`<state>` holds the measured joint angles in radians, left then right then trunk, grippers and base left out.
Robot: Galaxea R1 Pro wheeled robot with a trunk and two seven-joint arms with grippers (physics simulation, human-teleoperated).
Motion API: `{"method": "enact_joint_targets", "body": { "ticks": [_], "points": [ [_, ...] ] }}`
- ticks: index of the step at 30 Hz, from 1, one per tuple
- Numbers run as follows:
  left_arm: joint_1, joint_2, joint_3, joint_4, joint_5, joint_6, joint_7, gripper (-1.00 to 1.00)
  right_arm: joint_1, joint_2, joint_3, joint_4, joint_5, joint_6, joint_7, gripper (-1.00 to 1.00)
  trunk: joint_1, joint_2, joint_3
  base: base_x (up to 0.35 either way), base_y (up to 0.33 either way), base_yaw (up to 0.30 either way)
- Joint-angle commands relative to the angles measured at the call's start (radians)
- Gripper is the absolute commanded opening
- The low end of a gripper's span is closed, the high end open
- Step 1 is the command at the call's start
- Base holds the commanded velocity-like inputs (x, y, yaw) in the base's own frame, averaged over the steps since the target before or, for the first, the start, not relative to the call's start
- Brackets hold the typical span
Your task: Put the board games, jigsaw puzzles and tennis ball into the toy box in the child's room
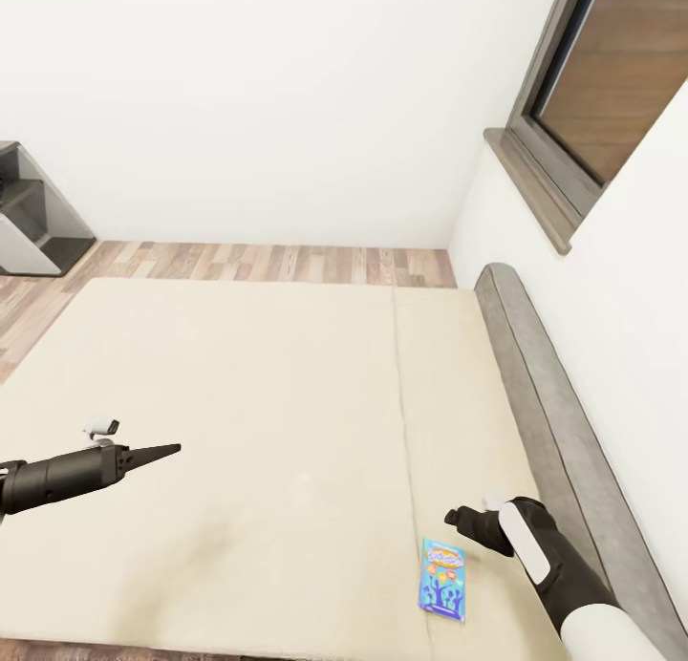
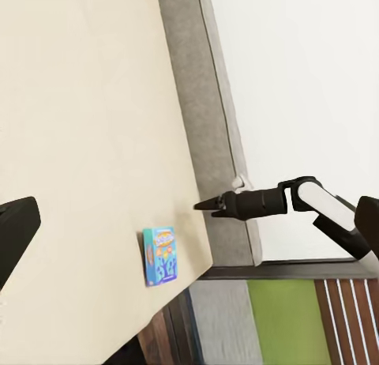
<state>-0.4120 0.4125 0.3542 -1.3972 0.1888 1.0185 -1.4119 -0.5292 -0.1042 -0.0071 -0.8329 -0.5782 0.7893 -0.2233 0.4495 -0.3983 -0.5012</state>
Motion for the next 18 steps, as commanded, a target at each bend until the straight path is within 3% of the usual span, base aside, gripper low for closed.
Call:
{"method": "enact_joint_targets", "body": {
  "ticks": [1,18],
  "points": [
    [-0.001,0.000,0.000,0.000,0.001,0.010,-0.002,1.00,0.000,-0.001,0.000,-0.002,-0.011,0.003,-0.009,1.00,0.000,-0.002,-0.003,0.000,0.000,0.071],
    [-0.001,-0.001,-0.001,0.000,0.001,0.010,-0.002,1.00,0.000,-0.008,-0.008,-0.001,-0.014,0.004,-0.009,1.00,0.000,-0.002,-0.030,0.000,0.000,0.039]
  ]
}}
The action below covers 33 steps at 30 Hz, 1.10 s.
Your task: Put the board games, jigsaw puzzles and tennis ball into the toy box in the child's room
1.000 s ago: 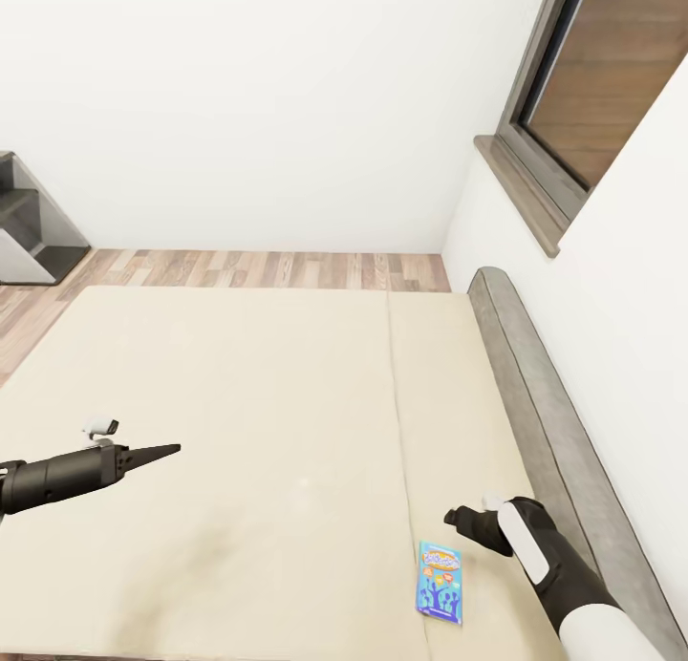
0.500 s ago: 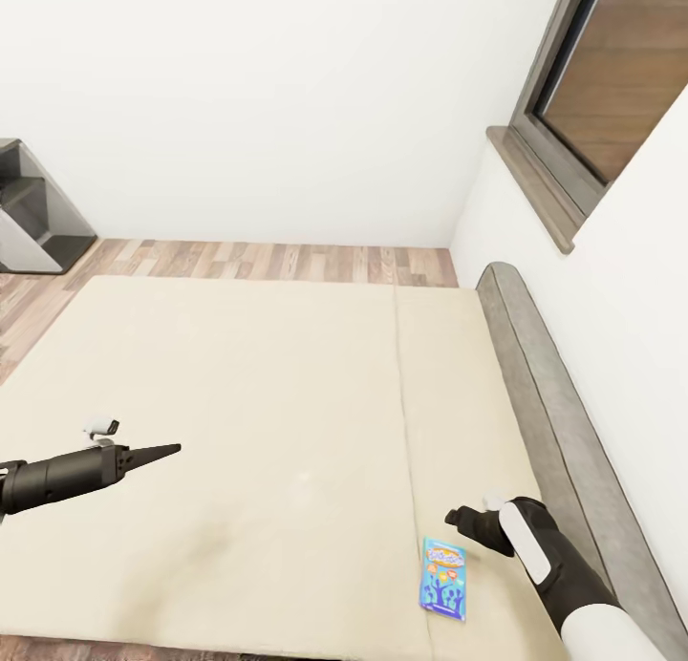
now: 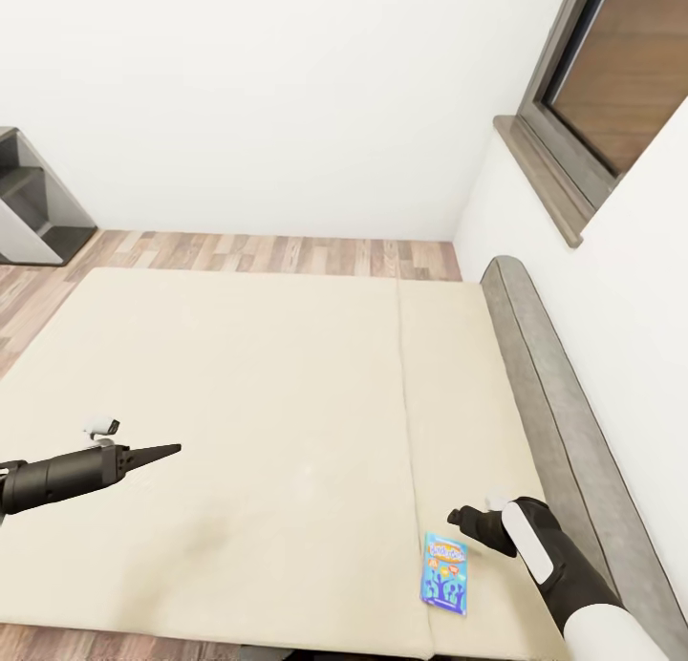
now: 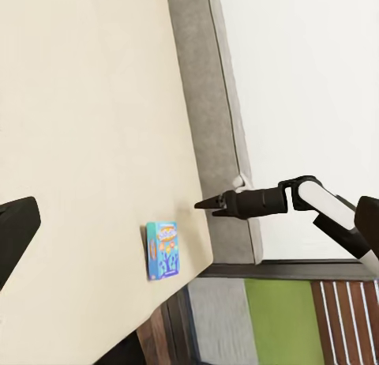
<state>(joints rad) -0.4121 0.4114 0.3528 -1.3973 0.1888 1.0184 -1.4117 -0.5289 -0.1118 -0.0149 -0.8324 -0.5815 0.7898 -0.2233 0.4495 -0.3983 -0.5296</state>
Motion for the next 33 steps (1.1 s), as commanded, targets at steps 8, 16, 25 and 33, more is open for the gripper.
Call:
{"method": "enact_joint_targets", "body": {
  "ticks": [8,16,25,33],
  "points": [
    [0.000,0.000,0.000,0.000,0.001,0.010,-0.002,1.00,0.000,0.000,-0.001,-0.001,-0.011,0.003,-0.008,1.00,0.000,-0.002,-0.011,0.000,0.000,0.001],
    [0.000,0.000,0.000,0.000,0.001,0.010,-0.001,1.00,0.000,0.009,0.007,-0.001,-0.005,0.001,-0.010,1.00,0.000,-0.002,-0.012,0.000,0.000,-0.030],
    [0.000,0.000,0.000,0.000,0.001,0.010,-0.001,1.00,0.000,0.011,0.007,-0.002,-0.004,0.001,-0.010,1.00,0.000,-0.002,-0.012,0.000,0.000,-0.143],
    [0.000,0.000,0.000,0.000,0.001,0.010,-0.002,1.00,0.000,0.012,0.008,-0.002,-0.005,0.000,-0.010,1.00,0.000,-0.002,-0.012,0.000,0.000,-0.046]
  ]
}}
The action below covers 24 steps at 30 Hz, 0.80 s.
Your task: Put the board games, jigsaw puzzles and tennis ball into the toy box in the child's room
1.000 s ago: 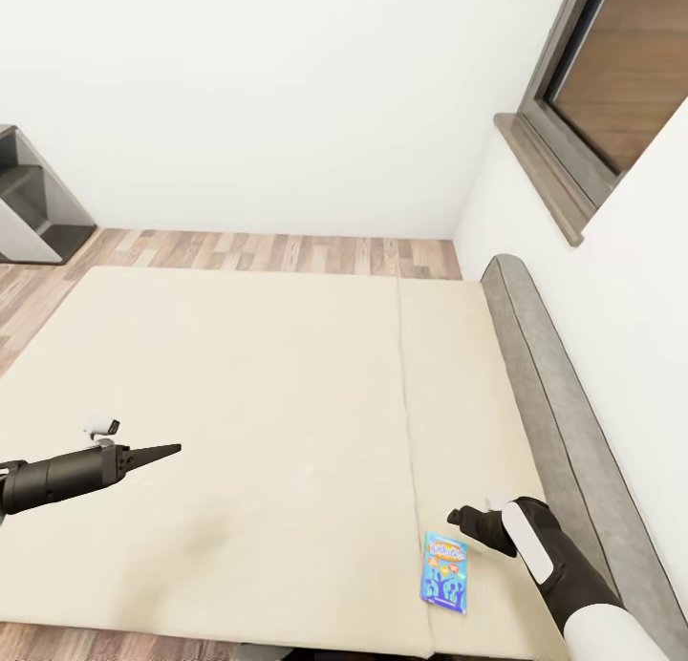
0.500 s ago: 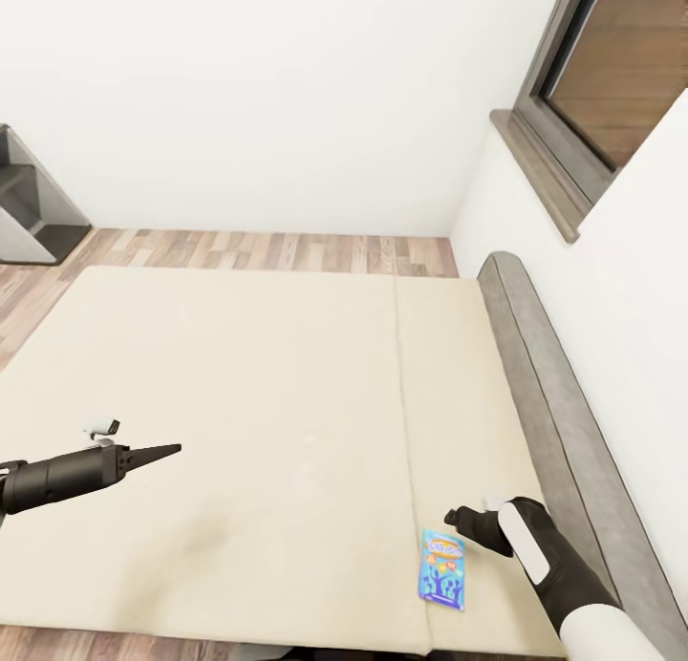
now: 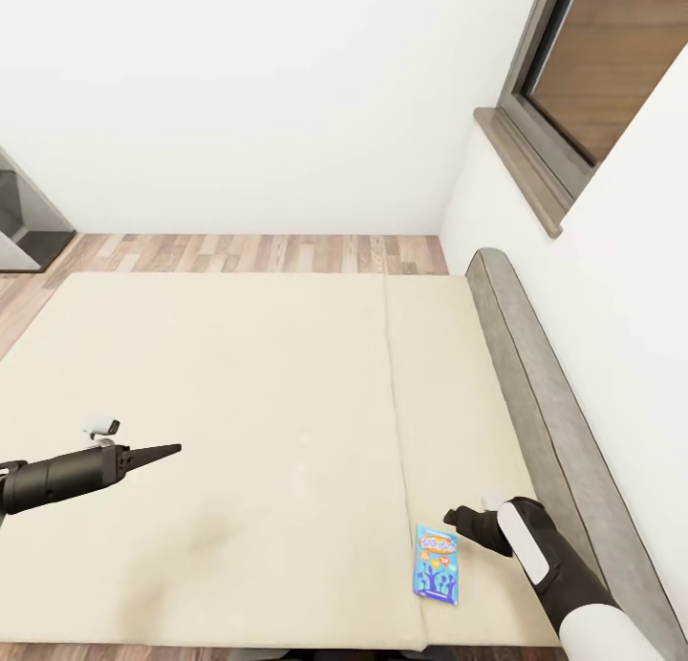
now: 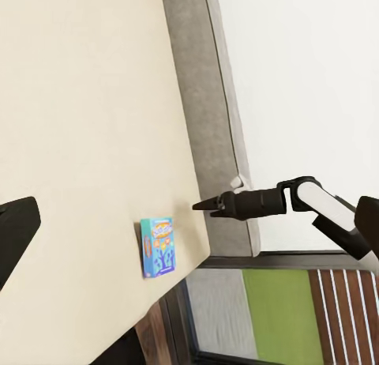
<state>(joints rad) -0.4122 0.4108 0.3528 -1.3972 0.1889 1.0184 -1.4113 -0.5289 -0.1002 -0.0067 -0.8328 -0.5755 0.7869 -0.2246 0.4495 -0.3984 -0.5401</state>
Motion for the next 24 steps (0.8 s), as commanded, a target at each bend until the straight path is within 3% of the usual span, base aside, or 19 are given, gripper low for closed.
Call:
{"method": "enact_joint_targets", "body": {
  "ticks": [1,24],
  "points": [
    [0.000,0.000,0.000,0.000,0.001,0.011,-0.003,1.00,0.000,0.000,0.000,-0.001,-0.011,0.003,-0.009,1.00,0.001,-0.002,-0.001,0.000,0.000,-0.010],
    [0.000,0.000,0.000,0.000,0.001,0.010,-0.002,1.00,0.000,0.002,0.001,-0.001,-0.010,0.003,-0.009,1.00,0.001,-0.002,-0.001,0.000,0.000,-0.001]
  ]
}}
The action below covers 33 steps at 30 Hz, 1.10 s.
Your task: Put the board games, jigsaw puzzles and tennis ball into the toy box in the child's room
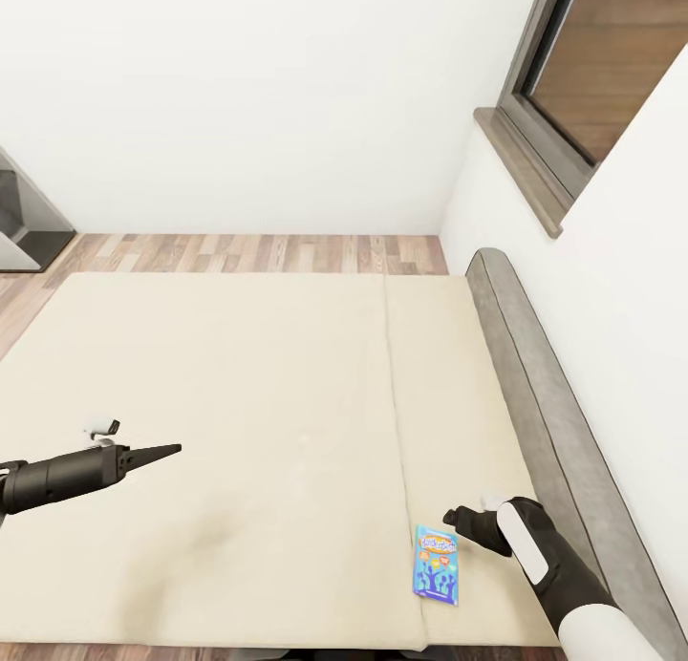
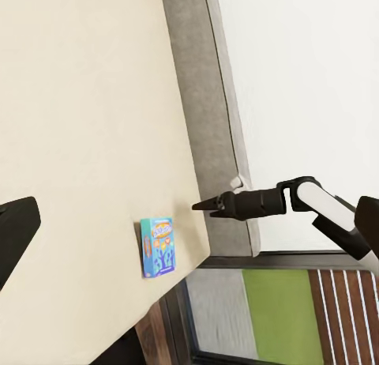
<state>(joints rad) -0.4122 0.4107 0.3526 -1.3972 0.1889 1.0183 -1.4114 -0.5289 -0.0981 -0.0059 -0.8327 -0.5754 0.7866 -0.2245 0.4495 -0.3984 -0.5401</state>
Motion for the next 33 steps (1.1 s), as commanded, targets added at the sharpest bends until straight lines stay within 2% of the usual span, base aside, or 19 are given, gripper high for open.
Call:
{"method": "enact_joint_targets", "body": {
  "ticks": [1,33],
  "points": [
    [0.000,0.000,0.000,0.000,0.001,0.010,-0.002,1.00,0.000,0.000,0.000,-0.002,-0.011,0.003,-0.009,1.00,0.001,-0.002,-0.001,0.000,0.000,0.000],
    [0.000,0.000,0.000,0.000,0.001,0.011,-0.002,1.00,0.000,0.001,0.000,0.000,-0.008,0.003,-0.009,1.00,0.001,-0.002,-0.001,0.000,0.000,0.000]
  ]
}}
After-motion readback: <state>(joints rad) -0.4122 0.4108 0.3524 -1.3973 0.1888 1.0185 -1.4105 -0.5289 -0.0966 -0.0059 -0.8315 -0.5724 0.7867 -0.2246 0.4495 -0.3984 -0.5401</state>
